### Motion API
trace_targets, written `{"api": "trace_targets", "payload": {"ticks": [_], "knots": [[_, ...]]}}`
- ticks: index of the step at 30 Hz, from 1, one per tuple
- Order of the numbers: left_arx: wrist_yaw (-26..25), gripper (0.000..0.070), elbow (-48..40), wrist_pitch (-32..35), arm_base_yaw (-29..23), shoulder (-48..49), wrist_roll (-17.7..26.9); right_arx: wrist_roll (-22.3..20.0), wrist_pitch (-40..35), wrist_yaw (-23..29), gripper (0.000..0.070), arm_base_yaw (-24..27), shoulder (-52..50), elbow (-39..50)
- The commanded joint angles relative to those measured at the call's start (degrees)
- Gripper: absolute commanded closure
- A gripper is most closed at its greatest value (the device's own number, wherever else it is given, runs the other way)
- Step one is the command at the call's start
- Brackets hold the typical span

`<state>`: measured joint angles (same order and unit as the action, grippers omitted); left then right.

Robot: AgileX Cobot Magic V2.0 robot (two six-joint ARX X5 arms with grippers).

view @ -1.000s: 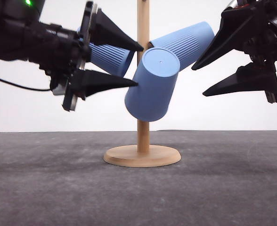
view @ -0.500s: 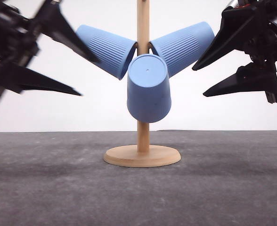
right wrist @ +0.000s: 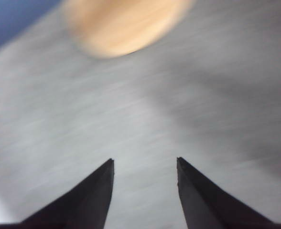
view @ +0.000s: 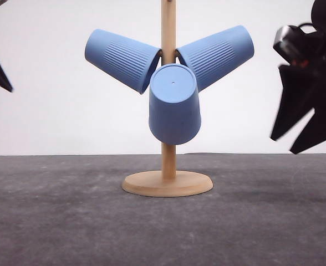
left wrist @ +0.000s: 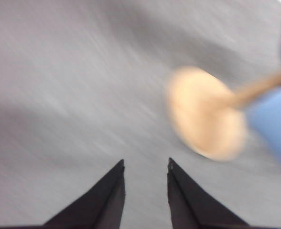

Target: Place three cups

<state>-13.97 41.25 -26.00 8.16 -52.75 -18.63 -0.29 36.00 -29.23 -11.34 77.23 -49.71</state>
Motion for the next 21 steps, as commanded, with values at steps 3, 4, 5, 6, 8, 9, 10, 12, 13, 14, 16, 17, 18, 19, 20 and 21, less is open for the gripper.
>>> {"api": "trace_targets", "payload": {"ticks": [3,4,5,6,8,9,10,12,13,14,16,17,18,19,20,21], "knots": [[2.3,0.0554,0.5,4.8,-0.2,-0.1,12.3,-2.3,-6.4,7.0,0.0439,-0.1,0.1,-0.6],[2.3,0.0554,0.5,5.9,-0.2,-0.1,12.4,-2.3,-8.5,9.1,0.0439,-0.1,0.1,-0.6],[2.3,0.0553,0.5,6.8,-0.3,-0.1,12.4,-2.3,-10.3,10.6,0.0439,-0.1,0.1,-0.6],[2.3,0.0552,0.5,7.7,-0.3,-0.1,12.5,-2.3,-11.8,11.7,0.0439,-0.1,0.1,-0.6],[2.3,0.0550,0.6,8.7,-0.3,-0.1,13.2,-2.3,-14.7,12.3,0.0438,-0.1,0.1,-0.6],[2.3,0.0550,0.6,8.9,-0.3,-0.1,13.2,-2.3,-16.0,12.4,0.0437,-0.1,0.1,-0.6],[2.2,0.0550,0.6,9.1,-0.3,-0.1,13.2,-2.3,-17.3,12.4,0.0438,-0.1,0.1,-0.6],[2.2,0.0563,0.6,9.3,-0.3,-0.1,13.2,-2.3,-18.9,12.4,0.0469,-0.1,0.1,-0.7],[2.2,0.0662,0.6,9.3,-0.3,-0.1,13.4,-2.3,-19.5,12.4,0.0635,-0.1,0.1,-0.7],[2.2,0.0697,0.6,9.5,-0.3,-0.1,13.5,-2.4,-20.0,12.7,0.0691,-0.1,0.1,-0.7],[2.2,0.0691,0.6,9.8,-0.3,-0.1,13.5,-2.7,-20.9,13.7,0.0684,-0.1,0.1,-0.7],[2.2,0.0690,0.6,9.8,-0.3,-0.1,13.4,-2.7,-21.1,14.0,0.0686,-0.1,0.1,-0.7],[2.2,0.0690,0.6,9.7,-0.3,0.0,13.4,-2.7,-21.2,14.2,0.0686,-0.1,0.1,-0.7],[2.2,0.0689,0.6,9.7,-0.3,0.0,13.4,-2.7,-21.3,14.3,0.0686,-0.1,0.1,-0.7],[2.2,0.0689,0.6,9.8,-0.3,0.0,13.5,-2.7,-21.4,14.3,0.0686,-0.1,0.1,-0.7],[2.2,0.0689,0.6,9.7,-0.3,0.0,13.5,-2.7,-21.5,14.3,0.0686,-0.1,0.1,-0.7]]}}
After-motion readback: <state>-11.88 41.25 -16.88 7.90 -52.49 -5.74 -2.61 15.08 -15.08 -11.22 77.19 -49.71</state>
